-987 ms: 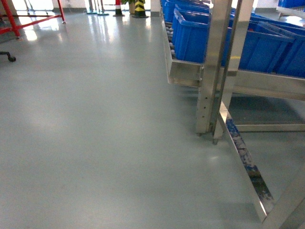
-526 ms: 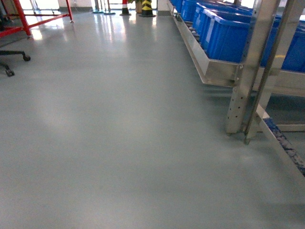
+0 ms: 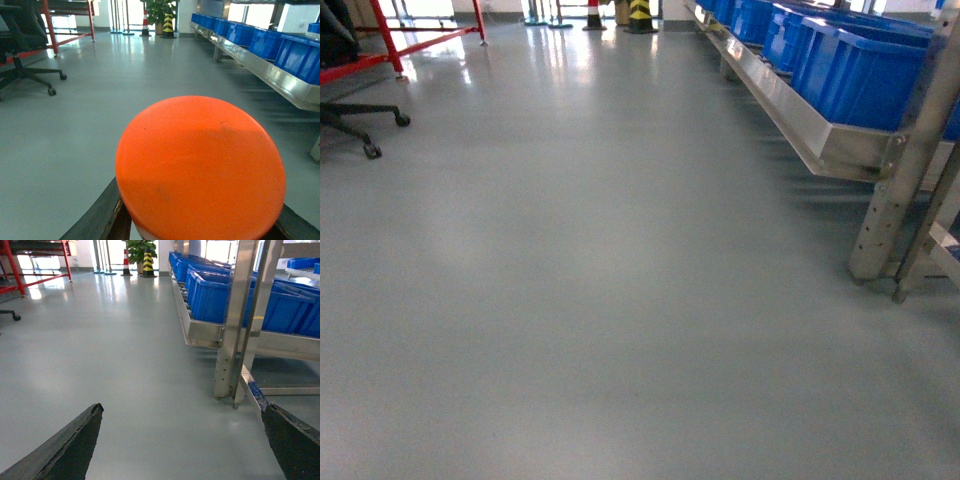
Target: Pick capacitor and pack into box
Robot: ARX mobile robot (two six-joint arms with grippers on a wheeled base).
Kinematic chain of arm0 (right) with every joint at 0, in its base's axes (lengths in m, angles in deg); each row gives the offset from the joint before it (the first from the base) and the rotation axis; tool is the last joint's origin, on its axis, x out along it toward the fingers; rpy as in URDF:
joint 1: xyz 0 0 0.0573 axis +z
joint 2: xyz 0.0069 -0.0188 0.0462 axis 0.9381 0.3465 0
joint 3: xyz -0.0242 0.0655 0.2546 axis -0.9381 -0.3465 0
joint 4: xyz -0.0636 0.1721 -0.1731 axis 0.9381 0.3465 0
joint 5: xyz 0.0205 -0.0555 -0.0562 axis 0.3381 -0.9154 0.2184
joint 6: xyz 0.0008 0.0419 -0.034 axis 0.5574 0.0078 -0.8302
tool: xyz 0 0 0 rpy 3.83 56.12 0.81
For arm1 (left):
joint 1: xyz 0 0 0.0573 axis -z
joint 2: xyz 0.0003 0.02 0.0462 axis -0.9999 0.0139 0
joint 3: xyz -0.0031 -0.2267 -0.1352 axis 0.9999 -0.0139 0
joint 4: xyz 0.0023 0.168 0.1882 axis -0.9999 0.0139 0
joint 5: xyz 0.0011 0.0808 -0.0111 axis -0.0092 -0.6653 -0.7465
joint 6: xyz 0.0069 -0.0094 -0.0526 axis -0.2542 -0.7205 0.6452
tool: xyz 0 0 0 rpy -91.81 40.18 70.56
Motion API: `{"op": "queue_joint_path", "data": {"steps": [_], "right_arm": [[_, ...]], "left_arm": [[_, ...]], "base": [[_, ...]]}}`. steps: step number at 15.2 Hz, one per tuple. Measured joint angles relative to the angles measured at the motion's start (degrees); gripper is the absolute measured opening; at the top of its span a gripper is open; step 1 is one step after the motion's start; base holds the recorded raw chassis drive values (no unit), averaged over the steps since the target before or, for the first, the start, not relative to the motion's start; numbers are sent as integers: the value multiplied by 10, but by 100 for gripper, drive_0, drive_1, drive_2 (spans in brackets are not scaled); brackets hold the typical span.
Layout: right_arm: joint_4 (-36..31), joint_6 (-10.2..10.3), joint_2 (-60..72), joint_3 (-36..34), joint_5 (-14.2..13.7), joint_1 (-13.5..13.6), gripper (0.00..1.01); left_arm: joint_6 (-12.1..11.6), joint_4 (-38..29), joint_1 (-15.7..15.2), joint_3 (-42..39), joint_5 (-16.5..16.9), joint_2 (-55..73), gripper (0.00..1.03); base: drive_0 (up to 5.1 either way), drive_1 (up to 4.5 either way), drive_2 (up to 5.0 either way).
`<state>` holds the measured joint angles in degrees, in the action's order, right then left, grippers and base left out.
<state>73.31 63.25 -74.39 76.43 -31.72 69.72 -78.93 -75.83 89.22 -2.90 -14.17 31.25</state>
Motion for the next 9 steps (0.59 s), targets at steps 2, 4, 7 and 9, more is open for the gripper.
{"op": "queue_joint_path", "data": {"steps": [2,4,7,9], "right_arm": [[1,0,0,0,0,0,98],[0,0,0,0,0,0,98],[0,0,0,0,0,0,98],[0,0,0,0,0,0,98]], "left_arm": [[0,-2,0,0,0,0,45],[0,0,0,0,0,0,45],[0,0,0,0,0,0,45],[0,1,0,0,0,0,45]], "base": [[-503,243,243],[-507,239,239],[-502,244,244],[-494,252,252]]}}
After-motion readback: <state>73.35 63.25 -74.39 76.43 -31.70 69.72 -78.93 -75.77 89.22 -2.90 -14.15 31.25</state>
